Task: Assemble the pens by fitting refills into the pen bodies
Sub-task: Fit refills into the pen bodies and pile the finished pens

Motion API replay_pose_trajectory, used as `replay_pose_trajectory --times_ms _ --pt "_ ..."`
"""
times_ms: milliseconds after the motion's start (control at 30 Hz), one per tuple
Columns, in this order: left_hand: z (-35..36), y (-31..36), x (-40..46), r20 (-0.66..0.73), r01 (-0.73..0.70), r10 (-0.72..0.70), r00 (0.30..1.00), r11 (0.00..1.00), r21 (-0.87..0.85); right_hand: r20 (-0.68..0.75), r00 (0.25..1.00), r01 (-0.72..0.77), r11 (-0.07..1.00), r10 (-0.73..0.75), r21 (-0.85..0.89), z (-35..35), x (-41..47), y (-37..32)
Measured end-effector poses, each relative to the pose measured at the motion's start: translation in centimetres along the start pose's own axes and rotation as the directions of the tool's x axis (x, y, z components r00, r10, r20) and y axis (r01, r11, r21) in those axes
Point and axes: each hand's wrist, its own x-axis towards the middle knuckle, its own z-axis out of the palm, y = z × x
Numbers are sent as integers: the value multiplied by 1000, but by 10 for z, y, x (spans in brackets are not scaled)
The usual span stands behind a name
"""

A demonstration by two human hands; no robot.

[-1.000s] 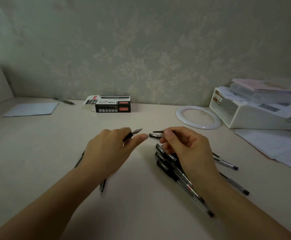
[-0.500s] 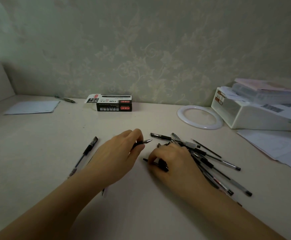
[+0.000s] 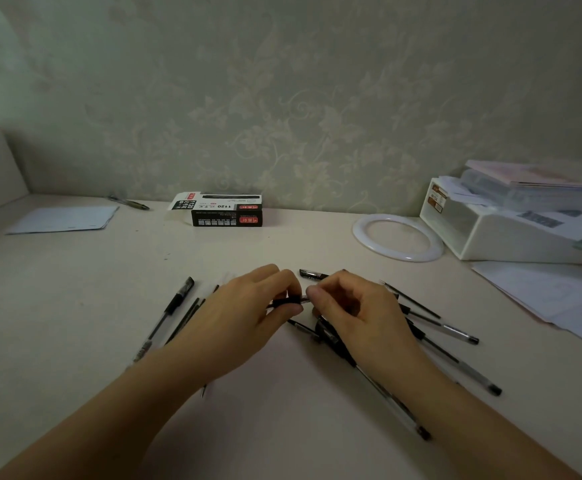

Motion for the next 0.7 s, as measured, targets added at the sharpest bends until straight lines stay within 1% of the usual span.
replay_pose_trajectory --times_ms 167,267,367,433,500,700 --pt "1 -1 1 56 -1 2 998 1000 -29 60 997 -48 990 40 129 -6 3 2" --pt "2 0 1 68 17 -16 998 1000 -14 80 996 -41 986 28 162 -8 4 2" --pt "3 0 1 53 19 -17 998 999 -47 70 997 -26 990 16 141 -8 4 2" --pt "3 1 1 44 11 -9 999 998 -63 84 996 -13 996 5 92 -6 3 3" --pt "3 0 -1 40 11 -9 999 999 -48 93 996 8 998 -14 61 -5 2 2" --pt "2 0 1 34 25 -24 999 1000 -18 73 997 20 996 -26 89 -6 4 1"
